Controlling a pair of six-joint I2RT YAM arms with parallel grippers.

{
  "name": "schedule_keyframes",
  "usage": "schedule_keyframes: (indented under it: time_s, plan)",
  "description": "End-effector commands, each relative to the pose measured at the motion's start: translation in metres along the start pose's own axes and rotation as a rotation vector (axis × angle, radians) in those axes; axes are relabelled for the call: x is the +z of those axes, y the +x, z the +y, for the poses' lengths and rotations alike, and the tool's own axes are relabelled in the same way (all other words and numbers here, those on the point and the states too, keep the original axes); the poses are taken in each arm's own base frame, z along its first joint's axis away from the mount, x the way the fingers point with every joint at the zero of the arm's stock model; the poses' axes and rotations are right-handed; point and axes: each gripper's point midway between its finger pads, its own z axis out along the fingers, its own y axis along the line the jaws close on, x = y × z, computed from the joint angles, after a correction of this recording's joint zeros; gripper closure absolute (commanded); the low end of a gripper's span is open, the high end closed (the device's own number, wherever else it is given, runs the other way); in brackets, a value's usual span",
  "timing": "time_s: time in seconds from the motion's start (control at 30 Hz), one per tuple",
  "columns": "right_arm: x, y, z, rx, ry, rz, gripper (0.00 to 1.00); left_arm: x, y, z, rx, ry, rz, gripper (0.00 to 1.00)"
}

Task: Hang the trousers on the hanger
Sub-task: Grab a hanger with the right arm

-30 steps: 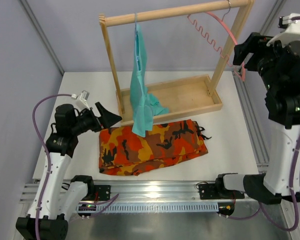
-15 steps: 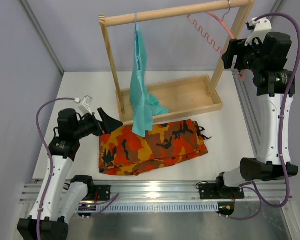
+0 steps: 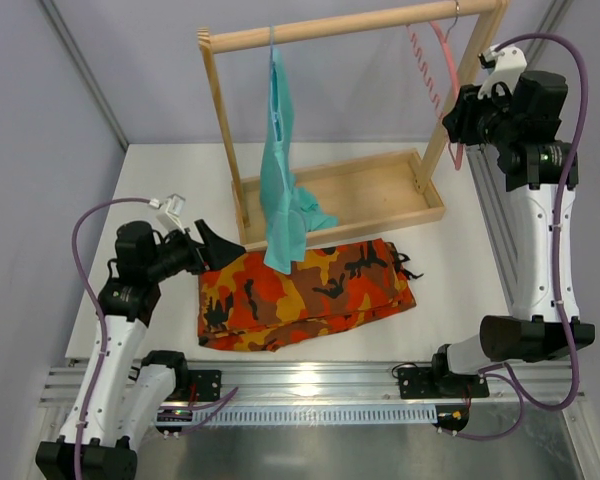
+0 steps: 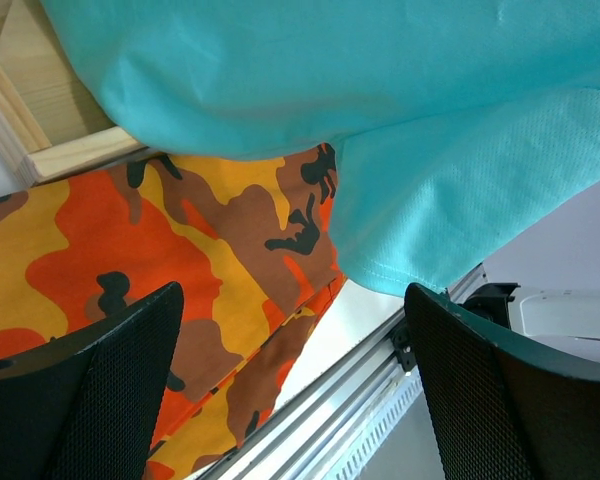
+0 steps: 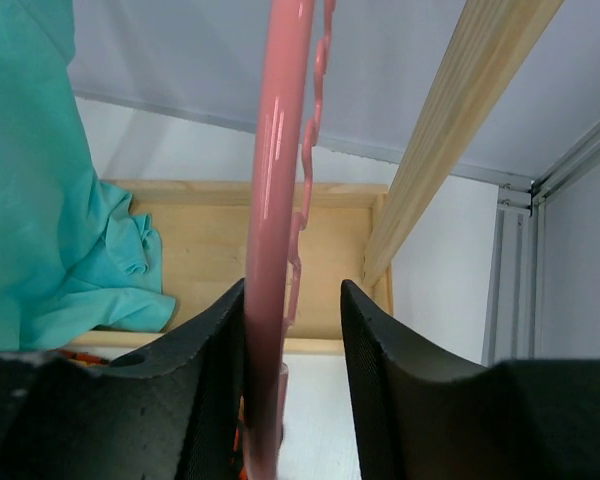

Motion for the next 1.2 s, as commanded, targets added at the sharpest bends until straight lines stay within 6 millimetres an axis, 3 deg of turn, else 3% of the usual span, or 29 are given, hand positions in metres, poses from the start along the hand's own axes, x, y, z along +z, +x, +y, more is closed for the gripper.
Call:
schedule_keyframes:
  time_s: [0.0,0.17,0.27,0.33,0.7,0.97,1.17]
  plan:
    - [0.007,-0.009,0.003,0.002,0.013,-0.052,0.59,-0.001,-0.006,-0.004,0.050,0.023,-0.034,0.09]
    - [0.011,-0.016,0.002,0.005,0.064,-0.078,0.71,0.000,-0.007,-0.003,0.052,0.020,-0.046,0.11]
    - [0.013,-0.025,0.010,-0.013,0.071,-0.110,0.83,0.001,-0.008,-0.001,0.048,0.013,-0.053,0.11]
    - [0.014,-0.034,0.015,-0.023,0.069,-0.144,0.96,0.001,-0.007,0.000,0.045,0.014,-0.053,0.11]
    - [-0.009,-0.082,0.038,-0.023,0.016,-0.324,0.96,0.003,-0.008,0.001,0.040,0.011,-0.056,0.11]
    - [-0.008,-0.082,0.049,0.004,-0.018,-0.355,0.96,0.004,-0.008,0.000,0.034,0.022,-0.059,0.11]
    - [-0.018,-0.091,0.054,0.014,-0.031,-0.405,0.96,0.006,-0.007,0.003,0.026,0.017,-0.056,0.10]
